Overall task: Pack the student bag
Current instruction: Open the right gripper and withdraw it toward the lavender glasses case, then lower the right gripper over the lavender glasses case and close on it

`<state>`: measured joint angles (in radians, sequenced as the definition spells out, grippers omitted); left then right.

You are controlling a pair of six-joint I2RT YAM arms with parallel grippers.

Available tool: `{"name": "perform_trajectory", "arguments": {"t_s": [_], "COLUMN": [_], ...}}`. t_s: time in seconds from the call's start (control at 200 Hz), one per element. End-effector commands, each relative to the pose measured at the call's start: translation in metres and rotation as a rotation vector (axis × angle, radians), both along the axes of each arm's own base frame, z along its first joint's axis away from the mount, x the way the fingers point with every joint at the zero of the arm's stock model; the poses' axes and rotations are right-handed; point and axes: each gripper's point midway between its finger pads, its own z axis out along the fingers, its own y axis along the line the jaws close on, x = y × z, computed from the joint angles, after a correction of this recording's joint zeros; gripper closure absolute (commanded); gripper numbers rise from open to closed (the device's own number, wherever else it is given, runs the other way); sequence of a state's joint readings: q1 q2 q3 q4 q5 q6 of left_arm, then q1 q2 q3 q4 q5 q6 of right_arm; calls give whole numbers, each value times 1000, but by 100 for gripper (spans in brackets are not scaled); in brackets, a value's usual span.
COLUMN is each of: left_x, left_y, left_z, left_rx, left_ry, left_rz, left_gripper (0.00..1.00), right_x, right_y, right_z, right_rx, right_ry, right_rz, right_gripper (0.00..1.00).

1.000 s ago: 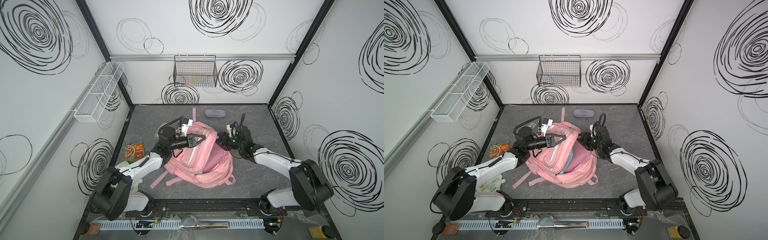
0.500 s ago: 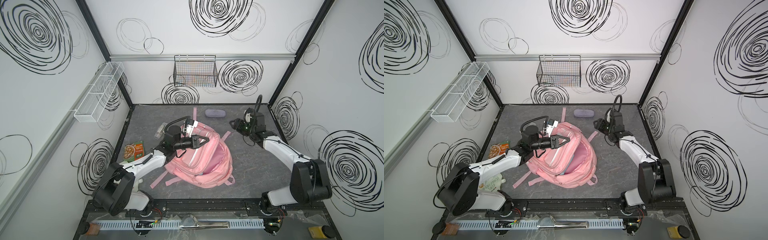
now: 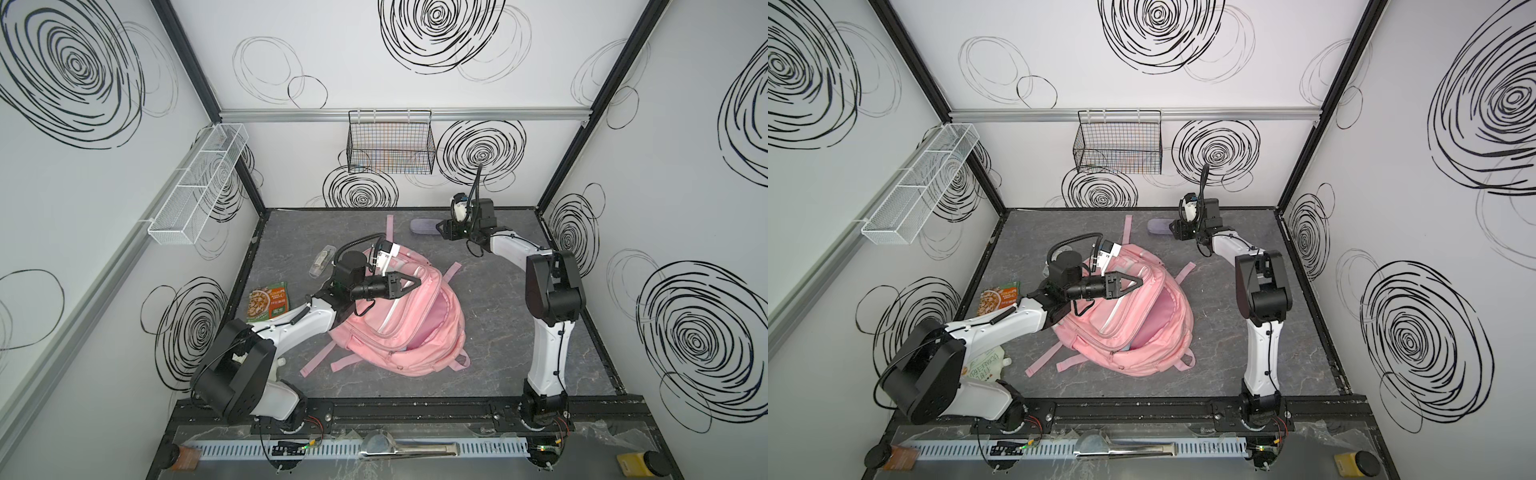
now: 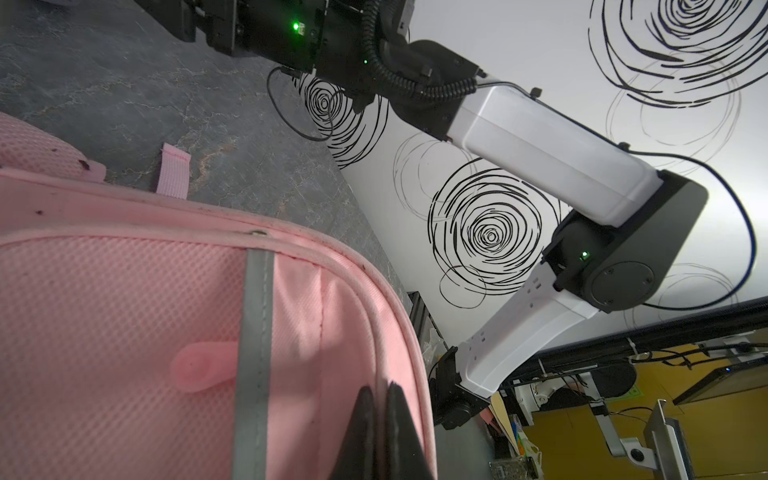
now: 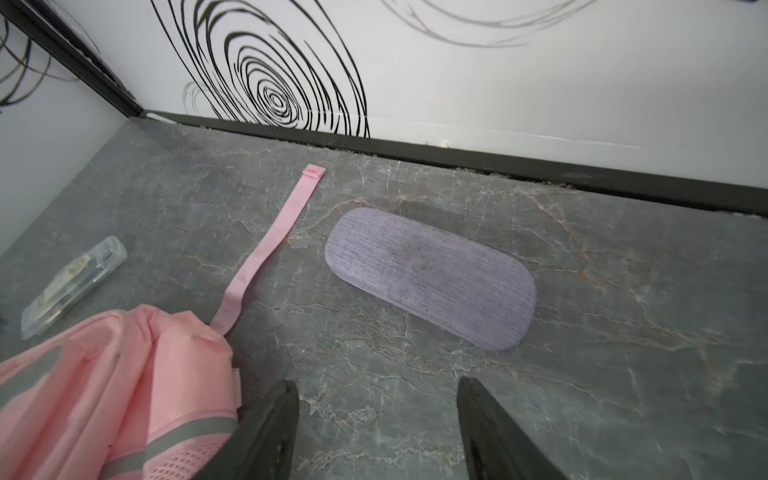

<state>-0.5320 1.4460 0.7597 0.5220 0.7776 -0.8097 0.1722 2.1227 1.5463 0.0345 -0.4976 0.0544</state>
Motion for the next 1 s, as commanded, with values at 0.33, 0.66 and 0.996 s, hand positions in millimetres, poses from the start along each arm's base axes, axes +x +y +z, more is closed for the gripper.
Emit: {"name": "perform_trajectory", "arguments": {"t_s": [0.33,0.66,0.996], "left_x": [2,2,0], "left_y": [-12,-13,-12], "left_z": [2,0,4], "left_rx": [-20,-13,-18], "left_ry": [-24,-20,-31], "left_rz": [-34,-38,-38], "left_gripper": [100,100,100], "right_x": [47,56,43], "right_y": [25,52,30], "right_z": [-16,-58,-70], "right_rx": [-10,-46,-198], "right_ry": [-93,-2,84], "right_rz": [156,250,211], "right_gripper": [28,25,27]}}
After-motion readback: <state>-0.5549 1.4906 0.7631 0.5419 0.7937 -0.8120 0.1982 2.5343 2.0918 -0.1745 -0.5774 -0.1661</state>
